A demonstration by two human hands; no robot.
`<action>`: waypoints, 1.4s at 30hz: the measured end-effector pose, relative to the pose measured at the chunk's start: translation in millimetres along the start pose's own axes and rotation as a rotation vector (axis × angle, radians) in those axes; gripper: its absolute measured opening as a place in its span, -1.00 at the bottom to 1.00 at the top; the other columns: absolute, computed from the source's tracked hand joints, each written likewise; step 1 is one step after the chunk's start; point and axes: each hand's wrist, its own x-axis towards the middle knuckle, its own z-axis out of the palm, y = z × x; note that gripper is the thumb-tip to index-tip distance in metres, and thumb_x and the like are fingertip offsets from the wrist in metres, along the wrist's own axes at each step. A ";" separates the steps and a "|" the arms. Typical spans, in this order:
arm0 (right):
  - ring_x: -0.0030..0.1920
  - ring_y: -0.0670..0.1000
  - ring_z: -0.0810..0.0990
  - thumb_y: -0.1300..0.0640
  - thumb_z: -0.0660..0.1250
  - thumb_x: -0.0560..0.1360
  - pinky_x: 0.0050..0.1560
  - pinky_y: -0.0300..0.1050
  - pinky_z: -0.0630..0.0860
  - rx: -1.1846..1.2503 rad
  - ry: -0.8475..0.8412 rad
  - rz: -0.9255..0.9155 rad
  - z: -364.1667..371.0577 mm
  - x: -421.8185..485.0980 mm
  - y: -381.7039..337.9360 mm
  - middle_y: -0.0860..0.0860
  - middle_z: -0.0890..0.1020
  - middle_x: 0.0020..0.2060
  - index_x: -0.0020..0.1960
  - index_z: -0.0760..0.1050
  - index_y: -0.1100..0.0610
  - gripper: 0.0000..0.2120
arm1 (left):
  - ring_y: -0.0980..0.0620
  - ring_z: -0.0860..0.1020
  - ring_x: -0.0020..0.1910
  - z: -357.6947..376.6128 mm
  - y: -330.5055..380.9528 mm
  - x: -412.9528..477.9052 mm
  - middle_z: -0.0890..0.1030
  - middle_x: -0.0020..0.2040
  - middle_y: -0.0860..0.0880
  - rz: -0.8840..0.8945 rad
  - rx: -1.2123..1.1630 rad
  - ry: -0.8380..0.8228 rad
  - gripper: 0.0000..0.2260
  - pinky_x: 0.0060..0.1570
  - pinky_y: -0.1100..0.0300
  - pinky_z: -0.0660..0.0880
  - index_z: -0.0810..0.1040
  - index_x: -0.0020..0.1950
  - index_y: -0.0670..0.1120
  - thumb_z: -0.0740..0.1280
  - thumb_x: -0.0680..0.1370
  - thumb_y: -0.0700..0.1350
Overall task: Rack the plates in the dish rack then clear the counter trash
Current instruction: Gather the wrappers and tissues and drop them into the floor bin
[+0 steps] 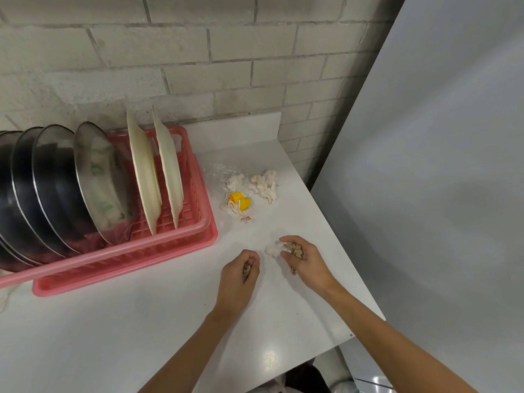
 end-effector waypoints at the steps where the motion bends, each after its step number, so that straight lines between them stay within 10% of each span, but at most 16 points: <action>1: -0.32 -0.19 0.53 0.26 0.35 0.54 -0.28 -0.32 0.45 -0.004 0.005 0.014 0.3 -0.4 0.2 -0.06 0.62 -0.18 0.07 0.59 0.15 -0.87 | 0.11 0.38 -0.38 -0.2 -0.4 0.4 0.44 -0.37 0.04 0.014 0.011 0.005 -0.85 -0.28 0.07 0.44 0.50 -0.12 0.03 0.28 0.60 -0.19; 8: -0.49 -0.04 0.42 0.13 0.52 0.42 -0.44 -0.22 0.39 0.021 0.021 0.108 1.4 -16.3 -3.6 -0.02 0.47 -0.51 -0.38 0.44 0.20 -0.67 | 0.03 0.50 -0.31 0.5 -2.5 1.8 0.55 -0.31 0.07 0.069 0.031 0.009 -0.89 -0.24 0.13 0.46 0.59 -0.16 -0.06 0.36 0.57 -0.16; 14: -0.33 0.28 0.66 0.46 0.35 0.45 -0.45 -0.03 0.53 0.165 -0.020 0.190 2.8 -31.8 -0.7 0.23 0.61 -0.28 -0.24 0.40 0.25 -0.79 | 0.06 0.55 -0.29 3.2 2.1 -12.5 0.59 -0.33 0.07 -0.026 -0.046 0.032 -0.80 -0.21 0.21 0.44 0.62 -0.25 -0.09 0.37 0.57 -0.12; 22: -0.50 -0.08 0.36 0.21 0.41 0.51 -0.53 -0.25 0.25 0.049 -0.061 0.084 3.7 -79.9 0.1 0.00 0.51 -0.40 -0.19 0.53 0.22 -0.87 | 0.18 0.25 -0.47 9.9 23.5 -70.2 0.28 -0.52 0.12 -0.151 -0.168 -0.025 -0.57 -0.39 0.35 0.24 0.28 -0.44 -0.05 0.33 0.60 -0.08; 27: -0.51 -0.05 0.25 -0.14 0.29 0.56 -0.35 -0.17 0.29 -0.086 -0.032 0.034 5.5 -137.0 4.6 -0.03 0.31 -0.56 -0.50 0.31 0.14 -0.45 | 0.08 0.39 -0.47 11.2 34.5 -114.4 0.43 -0.50 -0.09 -0.128 -0.122 -0.057 -0.58 -0.37 0.27 0.35 0.40 -0.42 -0.14 0.32 0.59 0.02; 35: -0.48 -0.11 0.25 0.12 0.26 0.60 -0.37 -0.16 0.19 -0.174 -0.070 -0.050 17.2 -248.9 36.5 -0.14 0.30 -0.56 -0.49 0.27 0.00 -0.51 | 0.14 0.37 -0.48 10.2 56.9 -224.8 0.42 -0.51 0.03 -0.127 -0.104 -0.112 -0.62 -0.38 0.32 0.29 0.47 -0.38 -0.14 0.31 0.60 -0.01; 42: -0.46 -0.13 0.24 0.10 0.29 0.58 -0.41 -0.24 0.19 -0.207 -0.119 -0.040 59.3 -331.2 69.3 -0.03 0.31 -0.52 -0.34 0.40 0.37 -0.58 | 0.09 0.24 -0.41 -5.7 34.2 -326.7 0.25 -0.45 0.02 -0.170 -0.048 -0.039 -0.54 -0.35 0.18 0.19 0.23 -0.41 -0.10 0.31 0.60 0.05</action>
